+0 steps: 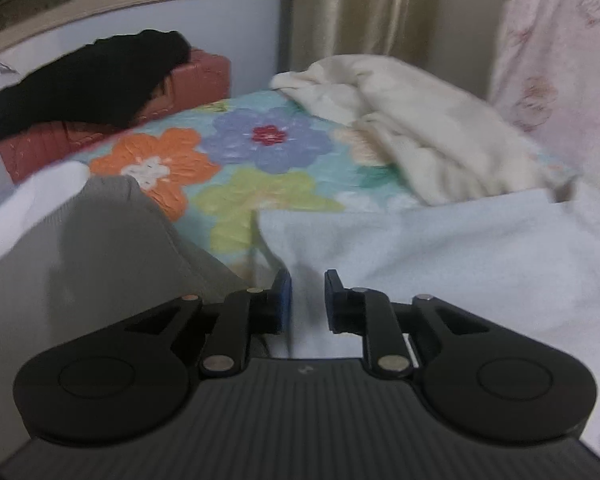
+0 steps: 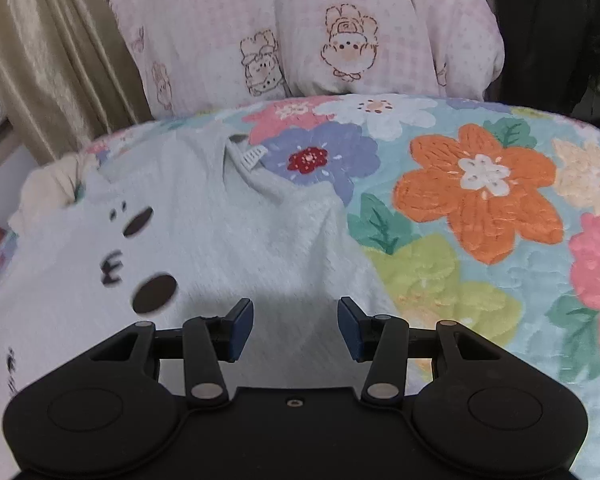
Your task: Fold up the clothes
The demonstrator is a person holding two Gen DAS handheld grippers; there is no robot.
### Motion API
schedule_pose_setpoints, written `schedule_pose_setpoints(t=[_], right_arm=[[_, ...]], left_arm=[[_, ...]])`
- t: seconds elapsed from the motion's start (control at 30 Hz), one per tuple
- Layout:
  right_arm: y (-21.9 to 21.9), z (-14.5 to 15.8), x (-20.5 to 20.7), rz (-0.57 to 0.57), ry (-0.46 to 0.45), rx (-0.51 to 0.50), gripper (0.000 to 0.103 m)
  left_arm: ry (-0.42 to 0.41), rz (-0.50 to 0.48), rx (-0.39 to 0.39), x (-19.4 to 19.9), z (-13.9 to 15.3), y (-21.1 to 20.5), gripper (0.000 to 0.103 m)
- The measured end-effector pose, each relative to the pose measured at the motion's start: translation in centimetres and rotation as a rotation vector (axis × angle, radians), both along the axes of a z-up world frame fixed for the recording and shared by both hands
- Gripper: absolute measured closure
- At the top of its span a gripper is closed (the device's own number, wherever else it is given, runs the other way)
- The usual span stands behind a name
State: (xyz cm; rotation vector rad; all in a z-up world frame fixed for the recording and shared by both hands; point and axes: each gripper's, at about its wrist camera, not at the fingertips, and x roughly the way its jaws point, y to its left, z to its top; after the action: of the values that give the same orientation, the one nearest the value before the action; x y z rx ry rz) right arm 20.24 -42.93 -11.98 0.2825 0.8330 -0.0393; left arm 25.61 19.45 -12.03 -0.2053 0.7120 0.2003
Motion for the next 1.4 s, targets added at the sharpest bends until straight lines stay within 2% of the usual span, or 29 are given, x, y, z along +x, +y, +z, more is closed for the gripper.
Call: schedule_pose_setpoints(t=[0.03, 0.1, 0.17, 0.2, 0.33, 0.47, 0.5, 0.6, 0.7, 0.77, 0.83, 0.97, 1.03, 1.1, 1.17, 1.2, 1.23, 1.27, 1.3, 1.33, 1.4], right_arm=[[-0.2, 0.2, -0.3, 0.000, 0.018, -0.007, 0.050], [-0.5, 0.3, -0.8, 0.002, 0.087, -0.001, 0.046], [-0.9, 0.1, -1.2, 0.007, 0.197, 0.023, 0.045], [-0.8, 0.2, -1.8, 0.016, 0.205, 0.019, 0.045], [0.1, 2.4, -4.0, 0.099, 0.167, -0.072, 0.044], [-0.7, 4.0, -6.2, 0.067, 0.128, -0.054, 0.037], [-1.2, 3.7, -6.7, 0.043, 0.145, -0.035, 0.037], [-2.6, 1.9, -7.8, -0.029, 0.236, -0.012, 0.037], [-3.8, -0.1, -8.6, -0.090, 0.346, -0.051, 0.037], [-4.1, -1.0, -9.3, -0.128, 0.404, -0.127, 0.036], [-4.6, -1.6, -9.7, -0.146, 0.436, -0.141, 0.033], [-5.3, -2.5, -9.8, -0.139, 0.453, -0.030, 0.030], [-5.1, -2.8, -9.7, -0.119, 0.462, 0.011, 0.029], [-3.8, -3.1, -9.6, -0.069, 0.475, -0.028, 0.027], [-2.7, -3.2, -9.6, -0.027, 0.472, -0.056, 0.027], [-2.3, -3.2, -9.7, -0.016, 0.465, -0.067, 0.035], [-2.1, -3.0, -9.7, -0.004, 0.448, -0.062, 0.057], [-2.0, -2.7, -9.7, 0.012, 0.423, -0.041, 0.073], [-2.0, -2.2, -9.8, 0.021, 0.384, -0.022, 0.097], [-2.0, -1.7, -9.8, 0.029, 0.343, -0.003, 0.097], [-1.8, -0.3, -10.0, 0.054, 0.248, 0.017, 0.097]], left_arm=[[-0.012, -0.031, -0.004, -1.2, 0.4, -0.6, 0.057], [-0.012, -0.097, 0.019, -4.2, 1.2, -2.5, 0.050], [0.007, -0.176, 0.029, -7.1, 1.7, -4.3, 0.050], [0.016, -0.215, 0.026, -8.6, 1.9, -5.2, 0.050], [0.026, -0.359, 0.002, -14.8, 2.3, -8.9, 0.047], [0.077, -0.529, 0.029, -19.2, 0.9, -13.4, 0.039], [0.089, -0.586, 0.050, -20.1, 0.6, -14.8, 0.034], [0.090, -0.811, 0.149, -22.4, 0.2, -19.5, 0.033], [0.100, -0.924, 0.066, -23.6, 0.2, -21.6, 0.028], [0.127, -0.945, 0.066, -24.1, -0.3, -22.0, 0.026], [0.158, -0.954, 0.091, -24.4, -0.9, -22.2, 0.026], [0.251, -0.898, 0.185, -24.9, -3.0, -21.5, 0.021], [0.331, -0.843, 0.268, -25.0, -4.5, -21.2, 0.007], [0.363, -0.795, 0.302, -25.0, -5.2, -20.6, 0.002], [0.351, -0.762, 0.255, -24.7, -4.7, -19.8, 0.008], [0.327, -0.741, 0.253, -24.6, -4.3, -19.5, 0.020], [0.303, -0.720, 0.250, -24.4, -3.9, -19.1, 0.038], [0.282, -0.703, 0.246, -24.3, -3.6, -18.7, 0.049], [0.267, -0.695, 0.239, -24.2, -3.3, -18.4, 0.072], [0.252, -0.687, 0.232, -24.2, -3.0, -18.0, 0.091], [0.212, -0.673, 0.225, -24.3, -2.4, -17.6, 0.093]])
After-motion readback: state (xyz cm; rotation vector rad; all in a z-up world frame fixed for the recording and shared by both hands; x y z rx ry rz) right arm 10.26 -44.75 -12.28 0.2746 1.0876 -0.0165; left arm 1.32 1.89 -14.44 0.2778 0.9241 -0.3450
